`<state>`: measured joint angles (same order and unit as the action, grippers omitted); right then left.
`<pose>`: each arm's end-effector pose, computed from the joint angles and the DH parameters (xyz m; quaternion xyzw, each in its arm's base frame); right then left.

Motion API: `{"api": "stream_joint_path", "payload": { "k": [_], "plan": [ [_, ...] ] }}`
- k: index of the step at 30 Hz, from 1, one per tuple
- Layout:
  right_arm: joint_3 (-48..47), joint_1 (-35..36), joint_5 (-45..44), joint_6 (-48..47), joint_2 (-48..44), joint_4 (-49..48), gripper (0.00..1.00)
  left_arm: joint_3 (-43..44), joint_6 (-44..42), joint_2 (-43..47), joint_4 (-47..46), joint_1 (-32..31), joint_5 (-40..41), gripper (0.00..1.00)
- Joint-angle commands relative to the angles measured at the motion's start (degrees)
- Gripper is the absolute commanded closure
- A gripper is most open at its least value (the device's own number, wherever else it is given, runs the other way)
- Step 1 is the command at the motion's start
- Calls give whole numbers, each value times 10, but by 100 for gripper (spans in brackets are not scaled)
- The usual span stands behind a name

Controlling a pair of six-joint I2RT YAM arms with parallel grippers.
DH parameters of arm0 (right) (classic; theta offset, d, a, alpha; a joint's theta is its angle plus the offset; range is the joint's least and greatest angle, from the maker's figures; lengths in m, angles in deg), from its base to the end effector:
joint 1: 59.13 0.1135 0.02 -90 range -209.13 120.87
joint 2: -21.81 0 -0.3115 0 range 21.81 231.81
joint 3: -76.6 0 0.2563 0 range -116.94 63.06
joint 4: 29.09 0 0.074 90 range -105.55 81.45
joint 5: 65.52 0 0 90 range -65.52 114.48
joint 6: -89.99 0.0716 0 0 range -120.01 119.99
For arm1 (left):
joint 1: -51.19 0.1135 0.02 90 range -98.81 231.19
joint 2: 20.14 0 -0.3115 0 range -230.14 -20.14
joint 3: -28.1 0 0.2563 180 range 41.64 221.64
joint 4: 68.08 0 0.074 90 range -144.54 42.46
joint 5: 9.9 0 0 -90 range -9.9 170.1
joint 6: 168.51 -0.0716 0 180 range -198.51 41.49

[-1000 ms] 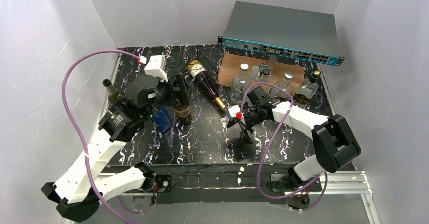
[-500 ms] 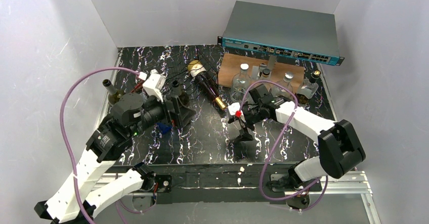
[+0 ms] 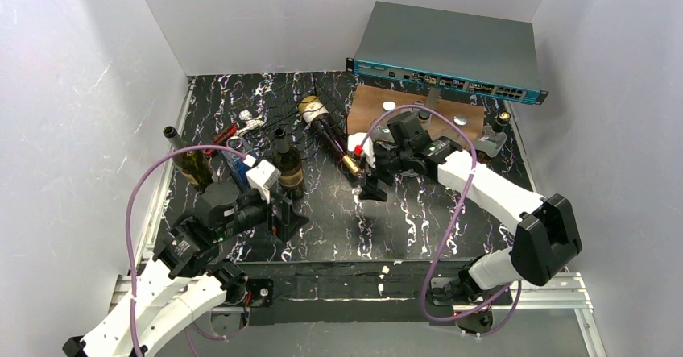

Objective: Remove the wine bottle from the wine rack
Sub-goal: Pick up the wine bottle from the wine rack.

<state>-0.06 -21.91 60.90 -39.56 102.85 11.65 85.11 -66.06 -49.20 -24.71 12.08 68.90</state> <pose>0.2290 0.2274 0.3084 -0.6387 0.6141 0.2814 0.3684 0.0790 -0.0822 0.3466 0.2401 0.7568 -0.3321 0.5092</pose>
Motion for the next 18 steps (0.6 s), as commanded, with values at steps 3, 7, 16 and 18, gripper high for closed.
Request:
{"api": "stream_joint_path", "payload": {
  "k": [3, 7, 16, 18],
  "plan": [
    [-43, 58, -167, 156, 52, -74, 2, -36, -93, 2, -23, 2, 6, 2],
    [-52, 84, -321, 250, 94, -145, 2, -62, -107, 6, -32, 2, 14, 2],
    [-64, 98, -468, 356, 173, -242, 2, -102, -114, 73, -48, 2, 33, 2],
    [-71, 98, -470, 359, 190, -252, 2, -104, -117, 77, -48, 2, 32, 2]
  ]
}}
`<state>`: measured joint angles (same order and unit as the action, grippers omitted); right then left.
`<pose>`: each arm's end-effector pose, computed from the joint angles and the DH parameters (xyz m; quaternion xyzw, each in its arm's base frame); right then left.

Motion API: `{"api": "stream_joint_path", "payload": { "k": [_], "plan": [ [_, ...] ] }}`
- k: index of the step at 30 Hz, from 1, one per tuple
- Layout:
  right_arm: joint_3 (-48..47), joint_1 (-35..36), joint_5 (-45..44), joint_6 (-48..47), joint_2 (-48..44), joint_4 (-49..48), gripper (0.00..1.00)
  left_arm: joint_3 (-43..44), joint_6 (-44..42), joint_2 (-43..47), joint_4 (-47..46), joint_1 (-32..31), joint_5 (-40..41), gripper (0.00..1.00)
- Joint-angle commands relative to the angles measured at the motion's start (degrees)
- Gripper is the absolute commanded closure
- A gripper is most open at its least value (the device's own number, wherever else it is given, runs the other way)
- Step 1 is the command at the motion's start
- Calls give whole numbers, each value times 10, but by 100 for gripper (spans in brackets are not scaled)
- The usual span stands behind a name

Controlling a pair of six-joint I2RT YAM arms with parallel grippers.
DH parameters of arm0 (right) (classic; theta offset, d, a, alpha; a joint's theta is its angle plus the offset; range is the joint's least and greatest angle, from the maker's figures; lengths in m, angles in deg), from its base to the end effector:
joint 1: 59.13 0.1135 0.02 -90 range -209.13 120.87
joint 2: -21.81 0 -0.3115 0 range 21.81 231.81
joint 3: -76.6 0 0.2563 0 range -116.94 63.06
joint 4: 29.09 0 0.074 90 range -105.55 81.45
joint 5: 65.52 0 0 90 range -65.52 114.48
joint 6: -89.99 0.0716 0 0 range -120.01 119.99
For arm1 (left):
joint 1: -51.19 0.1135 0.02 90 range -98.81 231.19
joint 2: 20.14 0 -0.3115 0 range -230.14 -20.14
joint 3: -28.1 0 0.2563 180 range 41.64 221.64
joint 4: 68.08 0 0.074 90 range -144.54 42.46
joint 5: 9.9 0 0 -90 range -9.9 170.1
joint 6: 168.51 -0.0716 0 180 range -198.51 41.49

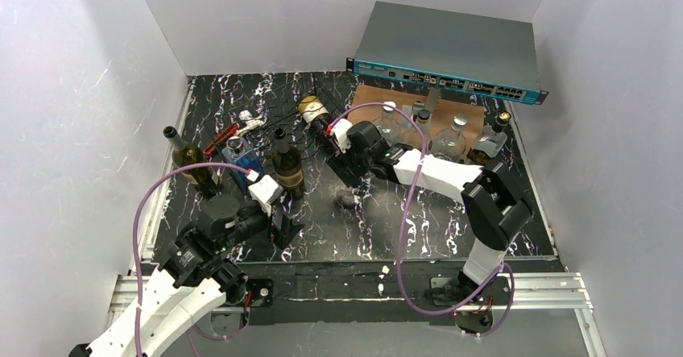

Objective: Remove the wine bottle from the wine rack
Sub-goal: Pick up the wine bottle from the wine rack.

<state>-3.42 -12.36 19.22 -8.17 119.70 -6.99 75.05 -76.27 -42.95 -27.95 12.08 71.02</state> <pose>0.2911 0.3001 0.2501 -0.4003 0.8122 0.1004 0.4124 0.0750 -0.0755 0.2992 0.2969 0.7402 -0.2710 0.5390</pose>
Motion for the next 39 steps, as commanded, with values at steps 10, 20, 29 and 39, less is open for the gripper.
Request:
{"api": "stream_joint_path", "payload": {
  "k": [10, 20, 29, 39],
  "plan": [
    [-60, 2, -60, 36, 80, -110, 18, 0, -20, -6, -13, 2, -2, 2],
    [-75, -5, -69, 42, 122, -138, 37, -3, -20, 1, -16, 2, -2, 2],
    [-79, -9, -61, 47, 145, -154, 41, -3, -20, -4, -18, 2, -4, 2],
    [-75, -11, -58, 51, 164, -169, 37, -4, -20, -6, -19, 2, -5, 2]
  ]
}}
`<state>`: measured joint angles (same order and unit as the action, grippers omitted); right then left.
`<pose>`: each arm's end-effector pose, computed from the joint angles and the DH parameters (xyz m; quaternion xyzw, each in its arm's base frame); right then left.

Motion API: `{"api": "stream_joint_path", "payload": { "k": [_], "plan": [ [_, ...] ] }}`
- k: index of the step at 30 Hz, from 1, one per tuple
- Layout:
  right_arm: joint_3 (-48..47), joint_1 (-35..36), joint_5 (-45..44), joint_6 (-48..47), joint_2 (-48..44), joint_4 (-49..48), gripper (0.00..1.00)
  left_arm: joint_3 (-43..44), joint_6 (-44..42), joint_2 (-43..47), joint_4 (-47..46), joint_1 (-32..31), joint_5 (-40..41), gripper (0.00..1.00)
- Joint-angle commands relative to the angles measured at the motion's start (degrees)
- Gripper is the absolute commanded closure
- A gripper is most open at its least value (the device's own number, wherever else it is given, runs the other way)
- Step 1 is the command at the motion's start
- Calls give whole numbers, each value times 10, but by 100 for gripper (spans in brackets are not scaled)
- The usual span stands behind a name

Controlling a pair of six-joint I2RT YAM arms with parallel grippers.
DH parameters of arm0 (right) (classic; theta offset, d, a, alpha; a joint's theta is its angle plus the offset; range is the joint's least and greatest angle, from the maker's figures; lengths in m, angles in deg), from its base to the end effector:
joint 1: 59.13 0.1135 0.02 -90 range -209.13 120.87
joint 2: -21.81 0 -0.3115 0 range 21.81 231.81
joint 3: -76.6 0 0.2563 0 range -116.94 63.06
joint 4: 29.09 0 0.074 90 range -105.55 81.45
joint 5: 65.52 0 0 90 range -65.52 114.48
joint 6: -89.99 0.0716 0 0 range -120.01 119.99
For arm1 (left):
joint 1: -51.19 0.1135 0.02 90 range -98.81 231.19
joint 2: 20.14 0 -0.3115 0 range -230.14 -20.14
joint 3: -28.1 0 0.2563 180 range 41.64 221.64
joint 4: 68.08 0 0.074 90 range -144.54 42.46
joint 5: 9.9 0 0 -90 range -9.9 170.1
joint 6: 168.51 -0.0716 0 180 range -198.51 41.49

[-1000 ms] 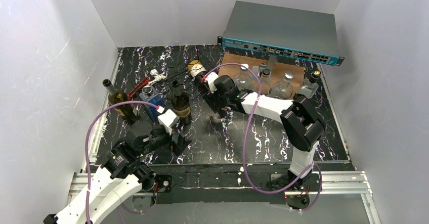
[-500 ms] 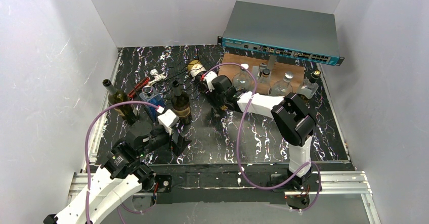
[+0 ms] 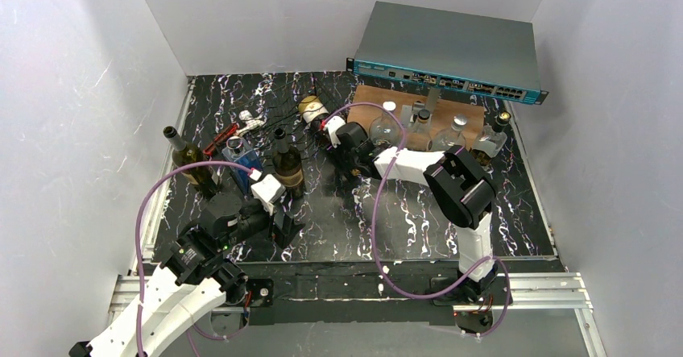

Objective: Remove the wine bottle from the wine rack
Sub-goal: Pick up the wine bottle from the wine rack.

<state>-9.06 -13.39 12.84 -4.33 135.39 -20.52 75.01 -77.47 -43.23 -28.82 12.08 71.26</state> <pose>0.3502 0.3387 0.1933 -0.3345 0.8242 0.0737 0.4509 0.0764 -0.0763 0.3006 0.3029 0.7347 -0.2649 0.5462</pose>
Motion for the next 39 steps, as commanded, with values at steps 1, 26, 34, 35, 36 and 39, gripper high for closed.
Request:
{"api": "stream_joint_path", "payload": {
  "k": [1, 26, 34, 35, 36, 39],
  "plan": [
    [-17, -2, 6, 14, 7, -35, 37, -4, -8, -3, -11, 2, -7, 2],
    [32, -4, 40, 32, -56, -52, 99, -4, -23, -6, -11, 2, -9, 2],
    [95, -4, 69, 32, -125, -68, 99, -4, -23, -4, -8, 2, -8, 2],
    [103, -4, 76, 29, -132, -71, 99, -5, -23, -3, -8, 2, -8, 2],
    [112, -4, 82, 27, -140, -73, 99, -5, -23, -2, -8, 2, -9, 2],
    [129, -4, 101, 22, -163, -74, 99, -5, -24, -3, -9, 2, -14, 2]
  ]
}}
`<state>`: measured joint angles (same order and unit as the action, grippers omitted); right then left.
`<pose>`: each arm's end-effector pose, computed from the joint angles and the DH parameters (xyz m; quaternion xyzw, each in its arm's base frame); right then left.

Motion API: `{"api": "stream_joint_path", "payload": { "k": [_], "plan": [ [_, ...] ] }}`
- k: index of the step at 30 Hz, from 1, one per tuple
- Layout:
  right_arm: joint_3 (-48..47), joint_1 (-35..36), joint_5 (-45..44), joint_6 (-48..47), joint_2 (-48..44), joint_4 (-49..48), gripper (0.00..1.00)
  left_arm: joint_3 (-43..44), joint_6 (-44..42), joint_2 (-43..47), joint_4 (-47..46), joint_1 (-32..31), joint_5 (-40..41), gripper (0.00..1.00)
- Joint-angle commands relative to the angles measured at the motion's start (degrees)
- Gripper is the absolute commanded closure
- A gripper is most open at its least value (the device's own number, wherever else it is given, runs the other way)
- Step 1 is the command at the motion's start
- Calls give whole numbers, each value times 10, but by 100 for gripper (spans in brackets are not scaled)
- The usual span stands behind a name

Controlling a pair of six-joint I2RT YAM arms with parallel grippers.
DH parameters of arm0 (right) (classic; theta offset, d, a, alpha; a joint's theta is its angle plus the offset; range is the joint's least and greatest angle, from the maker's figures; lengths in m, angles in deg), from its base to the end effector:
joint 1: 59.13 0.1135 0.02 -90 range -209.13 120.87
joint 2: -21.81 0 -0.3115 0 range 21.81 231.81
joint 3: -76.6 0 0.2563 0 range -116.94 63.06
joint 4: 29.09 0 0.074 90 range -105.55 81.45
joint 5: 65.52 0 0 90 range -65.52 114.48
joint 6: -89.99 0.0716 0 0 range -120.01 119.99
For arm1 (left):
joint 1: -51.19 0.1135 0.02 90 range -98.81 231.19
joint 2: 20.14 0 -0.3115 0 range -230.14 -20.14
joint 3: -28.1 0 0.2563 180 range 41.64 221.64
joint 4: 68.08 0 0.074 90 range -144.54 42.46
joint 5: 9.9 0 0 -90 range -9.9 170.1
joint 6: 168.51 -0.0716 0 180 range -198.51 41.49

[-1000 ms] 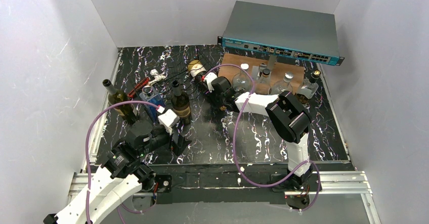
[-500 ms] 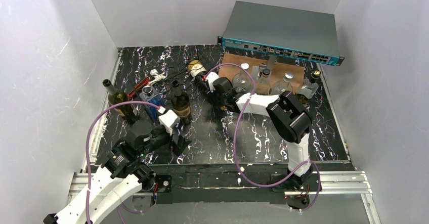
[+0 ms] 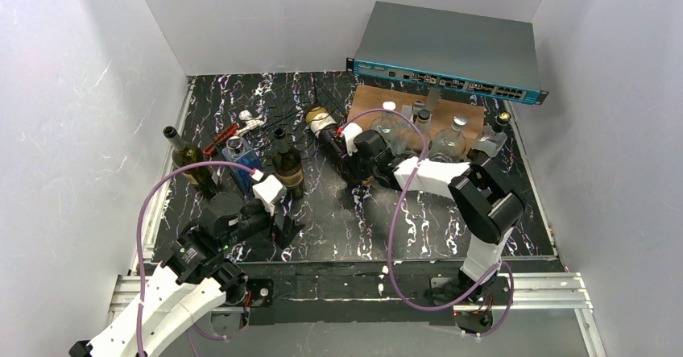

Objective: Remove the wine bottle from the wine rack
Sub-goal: Pick up the wine bottle from the wine rack.

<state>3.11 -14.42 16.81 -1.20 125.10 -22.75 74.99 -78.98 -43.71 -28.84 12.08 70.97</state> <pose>0.3131 0.2965 0.2038 -0.3190 0.8310 0.1121 0.4418 0.0774 -0.0776 0.2998 0.3145 0.7325 -0.2586 0.5456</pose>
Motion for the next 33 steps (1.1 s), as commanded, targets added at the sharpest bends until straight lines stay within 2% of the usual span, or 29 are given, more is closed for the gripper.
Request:
{"api": "stream_joint_path", "payload": {
  "k": [1, 17, 33],
  "plan": [
    [12, 6, 66, -10, -69, -51, 99, -5, -8, 1, -9, 2, -13, 2],
    [62, 6, 116, -56, -189, 13, 99, -6, -8, -3, -13, 2, -28, 2],
    [68, 5, 150, -107, -255, 124, 99, -9, -8, -7, -22, 2, -50, 2]
  ]
}}
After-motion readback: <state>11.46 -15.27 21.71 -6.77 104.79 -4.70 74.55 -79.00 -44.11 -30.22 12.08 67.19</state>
